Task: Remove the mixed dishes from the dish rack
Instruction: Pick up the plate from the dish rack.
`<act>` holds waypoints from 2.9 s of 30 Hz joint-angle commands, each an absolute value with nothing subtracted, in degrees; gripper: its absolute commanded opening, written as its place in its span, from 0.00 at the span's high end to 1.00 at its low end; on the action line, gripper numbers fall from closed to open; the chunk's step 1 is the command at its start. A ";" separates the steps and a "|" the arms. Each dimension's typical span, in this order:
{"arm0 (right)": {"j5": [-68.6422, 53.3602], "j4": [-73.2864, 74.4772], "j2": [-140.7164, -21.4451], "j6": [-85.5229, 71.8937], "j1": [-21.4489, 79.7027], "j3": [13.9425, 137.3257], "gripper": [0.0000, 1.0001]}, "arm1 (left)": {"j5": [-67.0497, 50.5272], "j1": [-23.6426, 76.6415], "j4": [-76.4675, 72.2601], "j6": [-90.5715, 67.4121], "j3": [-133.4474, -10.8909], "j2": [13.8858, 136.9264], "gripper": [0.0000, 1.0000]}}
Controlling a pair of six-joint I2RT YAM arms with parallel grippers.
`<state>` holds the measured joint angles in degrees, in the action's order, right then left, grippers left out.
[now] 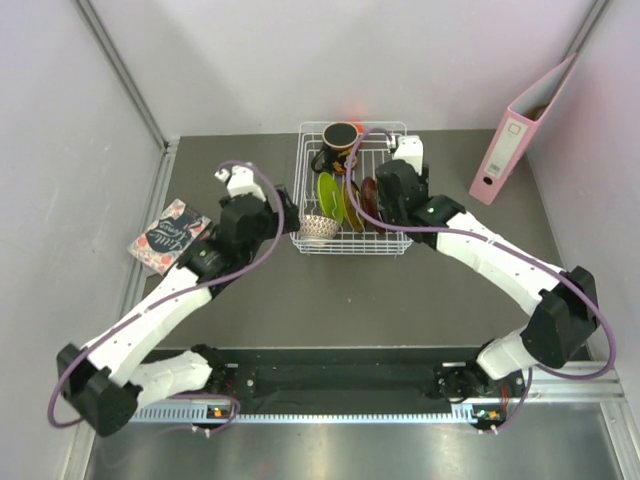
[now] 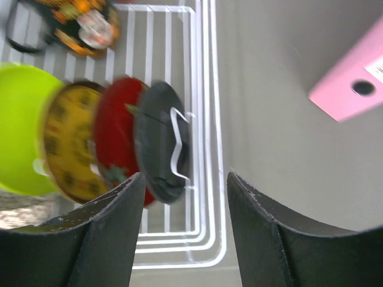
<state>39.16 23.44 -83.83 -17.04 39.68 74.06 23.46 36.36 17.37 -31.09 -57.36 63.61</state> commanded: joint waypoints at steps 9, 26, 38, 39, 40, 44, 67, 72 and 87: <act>39.73 19.43 -86.83 -14.77 39.73 70.75 0.45 | 20.66 36.47 15.64 -32.70 -42.37 45.97 0.07; 34.98 16.08 -95.89 -13.53 39.64 74.00 0.47 | 16.26 36.39 14.59 -34.19 -37.88 43.68 0.08; 31.73 11.79 -99.32 -13.45 36.13 72.95 0.62 | 15.65 36.47 13.71 -34.36 -36.65 43.15 0.08; 31.64 11.52 -99.49 -13.27 36.04 72.60 0.63 | 15.56 36.47 13.54 -34.37 -36.48 43.24 0.08; 31.29 11.25 -99.58 -13.36 35.86 72.42 0.65 | 15.56 36.47 13.27 -34.37 -36.39 43.42 0.08; 30.94 10.55 -99.93 -13.27 35.42 71.98 0.74 | 15.03 36.47 12.66 -34.45 -36.39 44.12 0.08; 32.96 18.71 -88.07 -11.69 35.42 75.49 1.00 | 14.68 36.47 12.22 -34.37 -36.65 45.35 0.08; 33.49 22.41 -82.98 -11.07 35.68 77.60 1.00 | 14.41 36.47 12.13 -34.63 -37.00 45.35 0.08; 36.99 18.12 -68.47 3.32 56.38 72.26 1.00 | 16.78 36.39 16.16 -32.26 -44.29 47.98 0.07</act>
